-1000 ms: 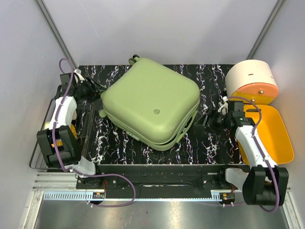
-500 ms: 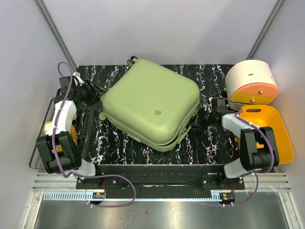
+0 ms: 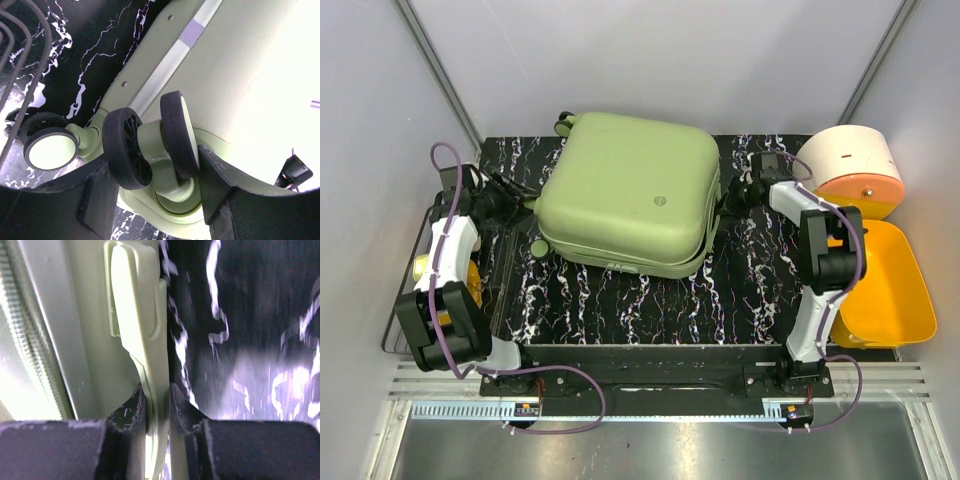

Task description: Open, take out, and arrange the luggage

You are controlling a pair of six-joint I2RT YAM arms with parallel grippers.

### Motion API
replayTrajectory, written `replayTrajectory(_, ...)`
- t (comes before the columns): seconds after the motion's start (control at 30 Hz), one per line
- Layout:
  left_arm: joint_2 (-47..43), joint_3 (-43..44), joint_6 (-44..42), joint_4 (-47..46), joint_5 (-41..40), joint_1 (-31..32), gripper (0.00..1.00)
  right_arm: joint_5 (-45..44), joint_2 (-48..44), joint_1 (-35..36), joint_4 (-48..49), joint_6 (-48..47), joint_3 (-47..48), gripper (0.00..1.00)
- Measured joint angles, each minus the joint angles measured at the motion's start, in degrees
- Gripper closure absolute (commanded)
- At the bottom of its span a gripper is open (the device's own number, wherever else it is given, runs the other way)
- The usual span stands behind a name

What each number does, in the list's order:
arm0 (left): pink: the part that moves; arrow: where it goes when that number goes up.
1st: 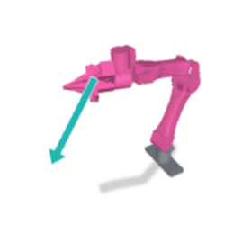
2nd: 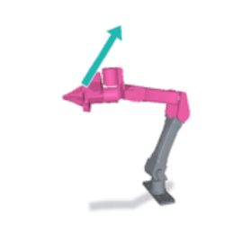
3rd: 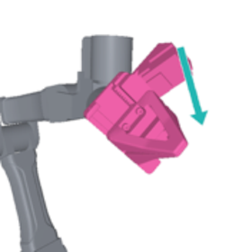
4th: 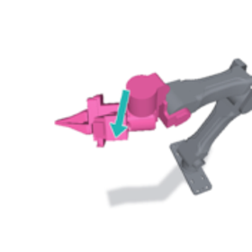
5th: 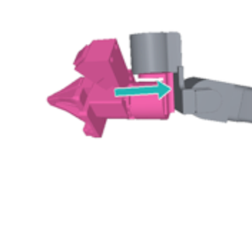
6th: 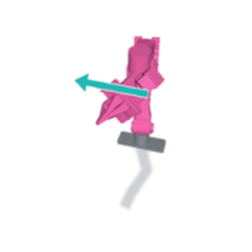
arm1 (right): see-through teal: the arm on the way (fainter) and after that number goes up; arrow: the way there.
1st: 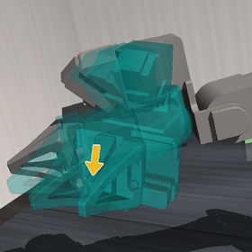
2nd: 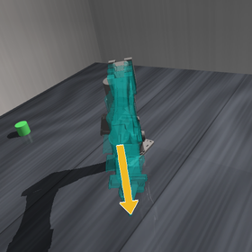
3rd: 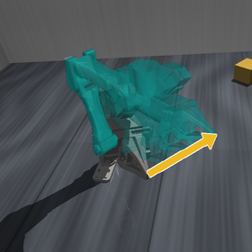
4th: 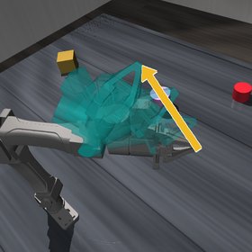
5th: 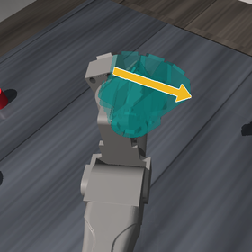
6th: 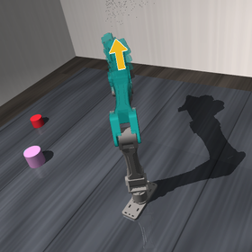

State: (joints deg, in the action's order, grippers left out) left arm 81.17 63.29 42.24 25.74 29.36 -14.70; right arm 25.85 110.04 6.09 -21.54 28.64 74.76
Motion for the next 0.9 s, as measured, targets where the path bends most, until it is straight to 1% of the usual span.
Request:
replayTrajectory(0.07, 0.5, 0.4, 1.7, 0.1, 0.2, 0.0, 0.85, -0.8, 3.7, 0.0, 0.8, -0.7, 4.8, 0.78)
replayTrajectory(0.1, 0.9, 0.7, 2.9, 0.0, 0.3, 0.0, 0.75, -1.0, 6.2, 0.0, 1.4, -1.0, 8.2, 0.6)
replayTrajectory(0.13, 1.2, 0.9, 3.7, -0.2, 0.5, 0.0, 0.62, -1.1, 7.6, 0.0, 1.8, -1.1, 10.2, 0.52)
replayTrajectory(0.17, 1.6, 1.1, 4.5, -0.3, 0.6, 0.0, 0.57, -1.2, 9.0, 0.0, 2.8, -0.8, 12.0, 0.46)
replayTrajectory(0.2, 1.8, 1.2, 5.2, -0.7, 0.7, 0.0, 0.53, -1.8, 10.2, 0.0, 4.6, -0.9, 13.6, 0.41)
replayTrajectory(0.23, 1.9, 1.2, 5.8, -1.1, 0.7, -0.1, 0.39, -2.8, 10.9, -0.2, 6.3, -1.1, 14.9, 0.34)
replayTrajectory(0.3, 1.9, 1.2, 6.2, -1.4, 0.7, -0.3, 0.26, -3.1, 10.9, -0.9, 8.5, -0.9, 16.1, 0.29)
replayTrajectory(0.33, 1.9, 1.2, 5.6, -1.5, 0.7, -0.4, 0.13, -3.4, 10.7, -1.1, 9.3, -1.1, 16.6, 0.23)
replayTrajectory(0.4, 1.5, 1.2, 2.7, -1.6, 0.2, -0.3, 0.04, -3.8, 10.0, -1.7, 10.4, -2.1, 17.0, 0.2)
replayTrajectory(0.43, 1.0, 1.2, 1.6, -1.5, 0.0, -0.6, 0.01, -3.8, 9.5, -1.9, 10.4, -2.5, 17.0, 0.19)
replayTrajectory(0.47, 0.2, 1.2, 0.5, -1.3, 0.0, -1.0, 0.01, -3.7, 8.8, -2.1, 10.7, -3.0, 17.0, 0.15)
replayTrajectory(0.57, -3.0, 1.6, -3.9, 0.3, 0.0, -1.5, 0.01, -2.6, 5.8, -2.1, 11.0, -4.9, 17.0, 0.13)
replayTrajectory(0.63, -4.5, 3.7, -8.8, 3.6, 0.2, -1.6, 0.01, -1.5, 2.8, -2.1, 10.9, -6.6, 17.0, 0.12)
replayTrajectory(0.73, -5.2, 8.7, -21.2, 9.4, 0.9, -1.7, 0.01, 0.9, -3.2, -2.1, 10.6, -10.7, 16.3, 0.07)
replayTrajectory(0.87, -5.2, 16.7, -46.6, 17.6, 2.8, -1.9, 0.01, 5.7, -12.0, -2.1, 7.8, -17.2, 14.6, 0.05)
replayTrajectory(0.9, -5.2, 18.4, -54.3, 19.7, 3.0, -1.9, 0.01, 7.3, -14.3, -2.1, 6.1, -19.3, 14.2, 0.05)
